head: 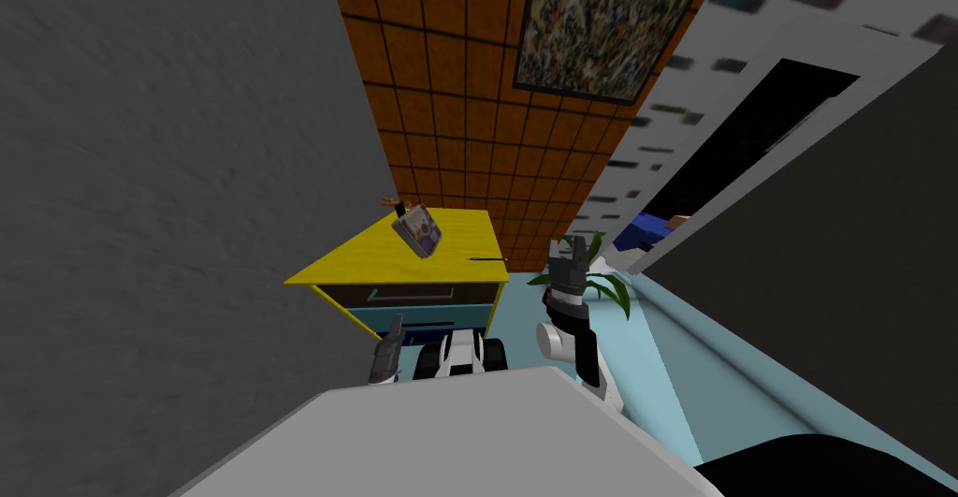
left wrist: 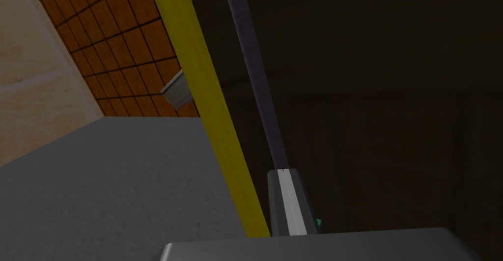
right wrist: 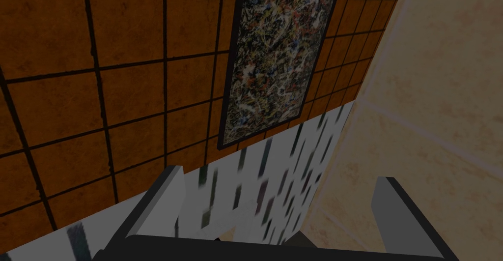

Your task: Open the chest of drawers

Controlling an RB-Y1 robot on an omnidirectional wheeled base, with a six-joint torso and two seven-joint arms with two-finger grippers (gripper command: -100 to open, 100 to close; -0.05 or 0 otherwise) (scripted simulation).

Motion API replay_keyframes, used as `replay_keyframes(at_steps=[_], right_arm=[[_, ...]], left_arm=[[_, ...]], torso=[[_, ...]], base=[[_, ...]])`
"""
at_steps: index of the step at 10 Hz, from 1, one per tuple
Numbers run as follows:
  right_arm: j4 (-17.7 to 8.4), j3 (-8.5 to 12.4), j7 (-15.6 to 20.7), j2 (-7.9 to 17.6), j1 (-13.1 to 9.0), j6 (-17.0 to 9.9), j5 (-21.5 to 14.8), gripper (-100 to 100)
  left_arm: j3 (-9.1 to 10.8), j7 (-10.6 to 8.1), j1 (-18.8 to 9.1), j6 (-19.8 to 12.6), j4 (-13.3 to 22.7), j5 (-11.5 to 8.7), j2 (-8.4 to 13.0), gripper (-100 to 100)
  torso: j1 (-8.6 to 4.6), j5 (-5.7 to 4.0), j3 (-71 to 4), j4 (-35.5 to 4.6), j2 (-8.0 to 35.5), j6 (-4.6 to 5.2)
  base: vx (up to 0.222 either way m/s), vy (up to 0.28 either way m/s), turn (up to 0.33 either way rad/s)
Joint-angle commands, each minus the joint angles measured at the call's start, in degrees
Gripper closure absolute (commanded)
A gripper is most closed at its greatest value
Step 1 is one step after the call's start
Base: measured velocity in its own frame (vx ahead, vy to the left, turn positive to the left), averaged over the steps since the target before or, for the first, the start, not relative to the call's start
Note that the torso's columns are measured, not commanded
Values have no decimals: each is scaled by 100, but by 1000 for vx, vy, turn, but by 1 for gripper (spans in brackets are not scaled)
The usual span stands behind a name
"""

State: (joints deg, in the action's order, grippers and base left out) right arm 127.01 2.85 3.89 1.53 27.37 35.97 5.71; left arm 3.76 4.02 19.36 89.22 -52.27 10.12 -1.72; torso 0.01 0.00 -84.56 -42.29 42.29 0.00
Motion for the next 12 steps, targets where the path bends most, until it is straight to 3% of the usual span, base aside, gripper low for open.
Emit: replay_keyframes(at_steps=[1,7,11,12], right_arm=[[0,0,0,0,0,0,0,0],[0,-1,0,-1,0,0,0,0],[0,-2,0,-2,0,0,0,0],[0,-2,0,-2,-1,0,0,0]], left_arm=[[-1,6,-1,16,13,0,223,-100],[-18,13,-37,-113,-32,-4,1005,-100],[-66,44,-114,-349,-280,2,1058,-100],[-77,55,-125,-365,-377,9,849,-100]], torso=[[-2,-1,1,-1,3,0],[-7,-2,-1,0,-1,0],[-19,-5,-1,1,-2,0],[-12,-4,0,0,1,0]], base=[[2,-5,0],[-1,-27,0],[-1,-143,0],[4,-207,1]])
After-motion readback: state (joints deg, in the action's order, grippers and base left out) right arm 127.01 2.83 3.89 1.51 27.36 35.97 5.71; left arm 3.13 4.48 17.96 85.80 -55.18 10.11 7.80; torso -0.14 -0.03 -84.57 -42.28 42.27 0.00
